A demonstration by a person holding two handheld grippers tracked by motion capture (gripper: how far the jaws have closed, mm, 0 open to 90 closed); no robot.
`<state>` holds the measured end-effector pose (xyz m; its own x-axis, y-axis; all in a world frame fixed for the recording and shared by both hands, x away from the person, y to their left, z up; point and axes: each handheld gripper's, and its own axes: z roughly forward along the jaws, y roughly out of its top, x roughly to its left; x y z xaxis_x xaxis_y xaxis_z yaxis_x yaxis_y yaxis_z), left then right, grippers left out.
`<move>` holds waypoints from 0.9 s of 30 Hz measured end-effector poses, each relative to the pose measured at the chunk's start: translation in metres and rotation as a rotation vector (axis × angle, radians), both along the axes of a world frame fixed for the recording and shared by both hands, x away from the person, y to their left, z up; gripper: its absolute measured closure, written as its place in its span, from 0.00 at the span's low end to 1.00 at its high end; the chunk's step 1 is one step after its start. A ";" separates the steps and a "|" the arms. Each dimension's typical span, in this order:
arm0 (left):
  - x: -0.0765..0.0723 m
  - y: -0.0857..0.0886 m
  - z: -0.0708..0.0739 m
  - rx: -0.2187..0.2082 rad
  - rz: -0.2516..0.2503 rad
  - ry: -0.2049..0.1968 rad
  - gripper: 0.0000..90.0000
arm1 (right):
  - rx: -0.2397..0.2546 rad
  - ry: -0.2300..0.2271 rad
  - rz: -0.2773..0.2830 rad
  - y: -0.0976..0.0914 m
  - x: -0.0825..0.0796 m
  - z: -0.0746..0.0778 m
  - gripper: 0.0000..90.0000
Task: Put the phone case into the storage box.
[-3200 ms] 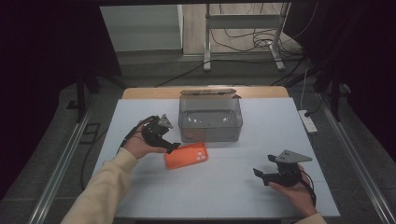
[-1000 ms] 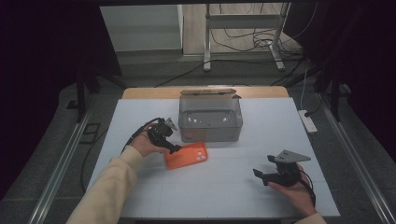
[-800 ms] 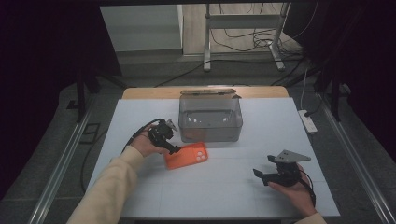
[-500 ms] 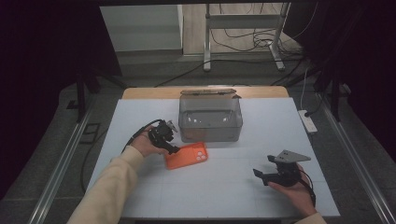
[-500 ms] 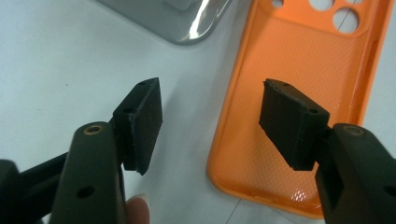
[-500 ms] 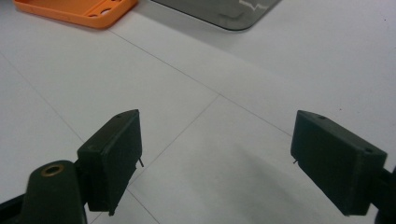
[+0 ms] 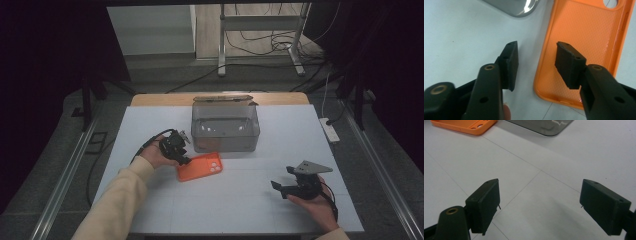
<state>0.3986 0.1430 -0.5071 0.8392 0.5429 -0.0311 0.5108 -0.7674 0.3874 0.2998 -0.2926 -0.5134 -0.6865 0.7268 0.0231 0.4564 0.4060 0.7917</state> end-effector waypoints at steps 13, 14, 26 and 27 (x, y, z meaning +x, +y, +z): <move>0.000 -0.001 -0.001 0.008 -0.017 0.026 0.78 | 0.012 -0.005 -0.005 0.000 0.000 0.001 0.19; 0.000 -0.001 -0.001 0.009 -0.019 0.026 0.78 | 0.010 -0.005 -0.005 0.000 0.000 0.000 0.19; 0.002 -0.006 -0.001 0.015 -0.041 0.046 0.83 | 0.010 -0.005 -0.005 0.000 0.000 0.000 0.19; 0.003 -0.007 0.000 0.018 -0.042 0.048 0.83 | 0.010 -0.005 -0.005 0.000 0.000 0.000 0.19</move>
<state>0.4014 0.1360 -0.5075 0.8593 0.5076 -0.0623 0.4952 -0.7954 0.3494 0.2995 -0.2926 -0.5129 -0.6830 0.7299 0.0269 0.4542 0.3957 0.7982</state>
